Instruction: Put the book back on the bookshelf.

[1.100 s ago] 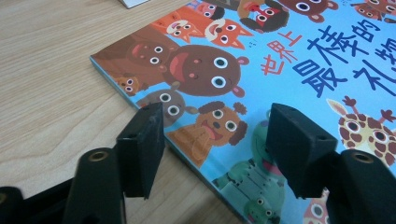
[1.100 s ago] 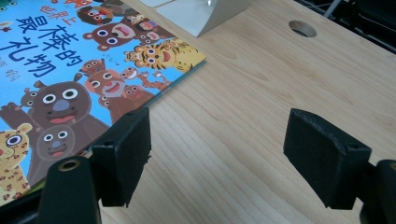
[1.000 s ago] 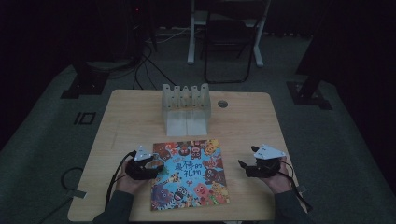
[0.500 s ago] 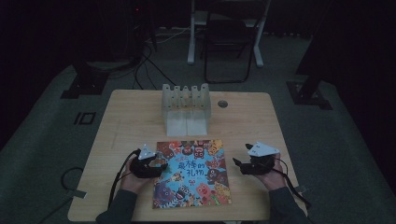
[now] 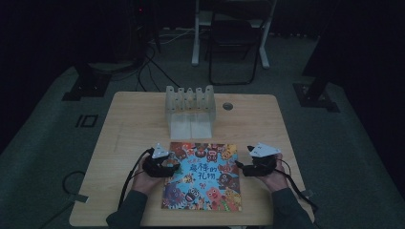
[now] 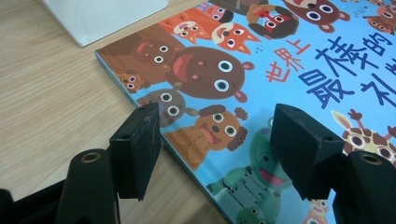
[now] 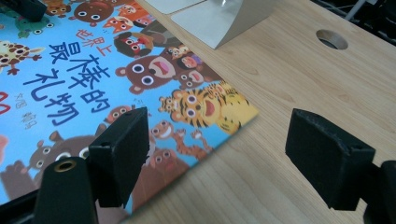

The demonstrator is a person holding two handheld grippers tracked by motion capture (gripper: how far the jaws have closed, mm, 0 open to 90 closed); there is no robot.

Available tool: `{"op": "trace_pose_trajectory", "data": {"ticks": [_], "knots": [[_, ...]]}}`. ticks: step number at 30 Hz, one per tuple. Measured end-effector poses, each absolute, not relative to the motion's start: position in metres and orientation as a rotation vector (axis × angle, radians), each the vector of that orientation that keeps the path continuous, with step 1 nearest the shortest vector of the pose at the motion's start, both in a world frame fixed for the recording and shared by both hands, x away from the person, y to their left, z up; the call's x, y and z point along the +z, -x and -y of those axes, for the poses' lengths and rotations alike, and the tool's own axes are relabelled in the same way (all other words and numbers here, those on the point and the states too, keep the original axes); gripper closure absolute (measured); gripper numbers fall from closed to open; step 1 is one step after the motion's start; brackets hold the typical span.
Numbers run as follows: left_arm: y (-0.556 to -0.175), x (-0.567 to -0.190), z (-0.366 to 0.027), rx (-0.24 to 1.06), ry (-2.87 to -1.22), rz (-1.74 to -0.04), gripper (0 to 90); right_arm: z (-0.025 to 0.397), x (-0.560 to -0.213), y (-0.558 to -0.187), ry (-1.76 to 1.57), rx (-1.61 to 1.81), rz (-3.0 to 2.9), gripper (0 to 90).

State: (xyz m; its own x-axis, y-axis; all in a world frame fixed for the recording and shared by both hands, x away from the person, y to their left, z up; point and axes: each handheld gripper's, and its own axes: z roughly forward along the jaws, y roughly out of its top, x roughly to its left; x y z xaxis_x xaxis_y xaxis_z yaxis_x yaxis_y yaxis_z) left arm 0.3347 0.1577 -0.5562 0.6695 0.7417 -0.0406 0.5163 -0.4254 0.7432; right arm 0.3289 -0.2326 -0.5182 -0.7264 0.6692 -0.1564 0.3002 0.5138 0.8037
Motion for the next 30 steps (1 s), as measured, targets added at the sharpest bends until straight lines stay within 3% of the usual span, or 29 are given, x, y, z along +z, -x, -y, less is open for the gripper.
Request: {"op": "trace_pose_trajectory", "data": {"ticks": [10,30], "knots": [[-0.344,-0.557,-0.147,0.394,-2.117,-0.955,34.8,0.234,-0.519,-0.345,-0.831,1.119,-2.299,19.5],[-0.322,-0.544,-0.165,0.480,-1.997,-0.986,36.5,0.232,-0.529,-0.376,-0.916,1.157,-2.322,12.3]]}}
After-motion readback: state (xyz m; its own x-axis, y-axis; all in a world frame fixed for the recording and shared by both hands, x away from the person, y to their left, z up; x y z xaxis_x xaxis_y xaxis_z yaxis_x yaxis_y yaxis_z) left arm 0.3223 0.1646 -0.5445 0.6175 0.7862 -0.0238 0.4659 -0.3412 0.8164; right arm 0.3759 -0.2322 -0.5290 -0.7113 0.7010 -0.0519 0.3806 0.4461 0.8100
